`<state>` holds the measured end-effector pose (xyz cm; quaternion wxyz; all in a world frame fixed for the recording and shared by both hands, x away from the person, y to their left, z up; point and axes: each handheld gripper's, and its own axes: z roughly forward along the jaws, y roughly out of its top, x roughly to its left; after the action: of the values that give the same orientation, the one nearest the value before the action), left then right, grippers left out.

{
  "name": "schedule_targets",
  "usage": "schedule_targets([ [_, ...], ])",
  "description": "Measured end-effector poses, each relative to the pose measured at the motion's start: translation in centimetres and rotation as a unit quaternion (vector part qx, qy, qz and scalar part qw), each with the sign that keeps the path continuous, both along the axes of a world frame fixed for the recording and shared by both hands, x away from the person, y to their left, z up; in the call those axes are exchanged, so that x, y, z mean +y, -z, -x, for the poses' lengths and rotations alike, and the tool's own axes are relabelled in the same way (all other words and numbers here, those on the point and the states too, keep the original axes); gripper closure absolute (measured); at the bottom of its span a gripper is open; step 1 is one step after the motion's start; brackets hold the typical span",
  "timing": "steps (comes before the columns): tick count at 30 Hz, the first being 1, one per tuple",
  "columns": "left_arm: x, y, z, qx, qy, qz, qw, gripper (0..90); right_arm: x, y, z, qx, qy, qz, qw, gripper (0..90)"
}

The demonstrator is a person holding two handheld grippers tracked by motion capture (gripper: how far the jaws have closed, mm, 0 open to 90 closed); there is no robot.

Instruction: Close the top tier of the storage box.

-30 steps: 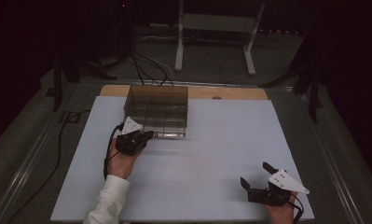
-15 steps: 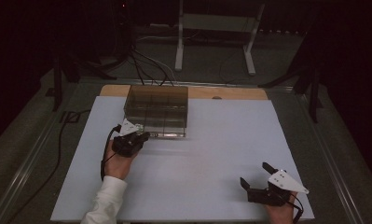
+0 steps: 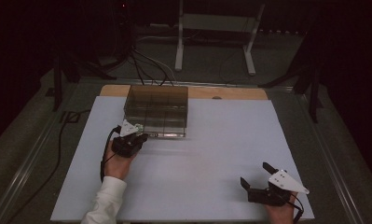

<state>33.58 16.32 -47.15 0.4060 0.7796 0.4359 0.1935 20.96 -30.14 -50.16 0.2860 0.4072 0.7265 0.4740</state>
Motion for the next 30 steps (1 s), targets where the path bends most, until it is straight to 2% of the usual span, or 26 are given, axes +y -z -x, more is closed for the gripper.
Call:
schedule_targets([
  [30, 0.16, 0.83, -0.59, 0.012, -0.009, -0.005, 0.9999, 90.0, 0.02, 0.01, 0.00, 0.000, 0.000, 0.000, 1.0000, 0.0],
])
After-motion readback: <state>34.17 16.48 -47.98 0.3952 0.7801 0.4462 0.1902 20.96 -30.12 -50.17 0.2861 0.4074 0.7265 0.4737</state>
